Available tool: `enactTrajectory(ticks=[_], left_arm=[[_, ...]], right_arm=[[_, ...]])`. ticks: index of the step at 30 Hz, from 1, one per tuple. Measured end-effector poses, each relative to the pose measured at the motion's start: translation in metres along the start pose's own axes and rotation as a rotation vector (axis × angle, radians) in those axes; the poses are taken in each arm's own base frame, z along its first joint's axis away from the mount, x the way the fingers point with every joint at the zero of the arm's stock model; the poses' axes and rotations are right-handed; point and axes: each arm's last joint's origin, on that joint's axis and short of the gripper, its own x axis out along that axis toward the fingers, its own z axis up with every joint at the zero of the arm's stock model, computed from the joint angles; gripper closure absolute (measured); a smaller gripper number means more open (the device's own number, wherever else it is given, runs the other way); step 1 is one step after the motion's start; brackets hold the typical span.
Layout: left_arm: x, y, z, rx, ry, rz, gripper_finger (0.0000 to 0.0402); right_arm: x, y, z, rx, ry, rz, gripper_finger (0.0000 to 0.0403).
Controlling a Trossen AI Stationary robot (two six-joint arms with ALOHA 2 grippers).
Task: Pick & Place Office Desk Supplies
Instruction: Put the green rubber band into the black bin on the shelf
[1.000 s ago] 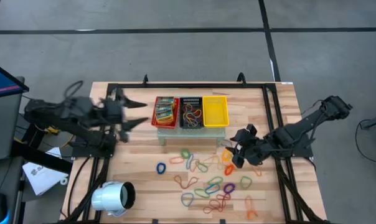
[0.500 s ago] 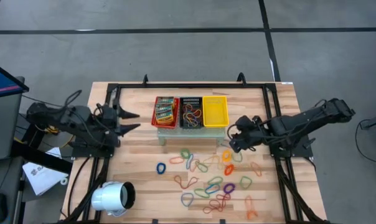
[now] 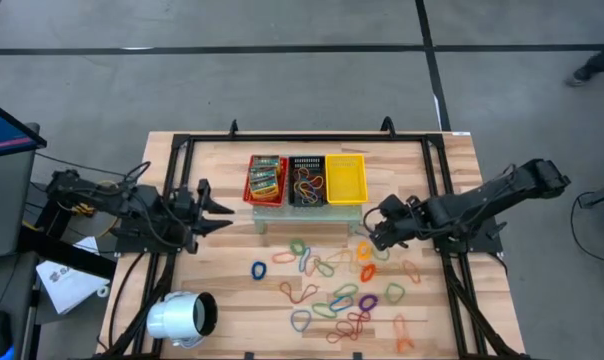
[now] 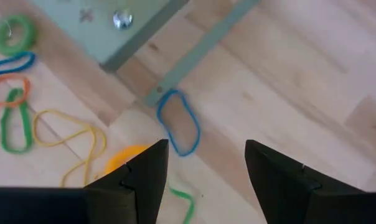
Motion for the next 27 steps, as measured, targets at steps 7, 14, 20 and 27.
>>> enactTrajectory(ticks=[7,14,20,27], left_arm=[[-0.02,0.005,0.011,-0.03,-0.11,-0.012,0.0299],[-0.034,0.008,0.011,-0.049,-0.122,-0.015,0.0302],[-0.035,0.009,0.009,-0.055,-0.102,-0.013,0.0302],[-0.034,0.009,0.009,-0.053,-0.096,-0.012,0.0302]], right_arm=[[0.018,-0.004,-0.014,0.026,0.063,0.016,0.0194],[0.032,-0.013,-0.031,0.077,0.142,-0.014,0.0194],[0.039,-0.018,-0.047,0.118,0.202,-0.028,0.0194],[0.05,-0.015,-0.061,0.114,0.188,0.044,0.0194]])
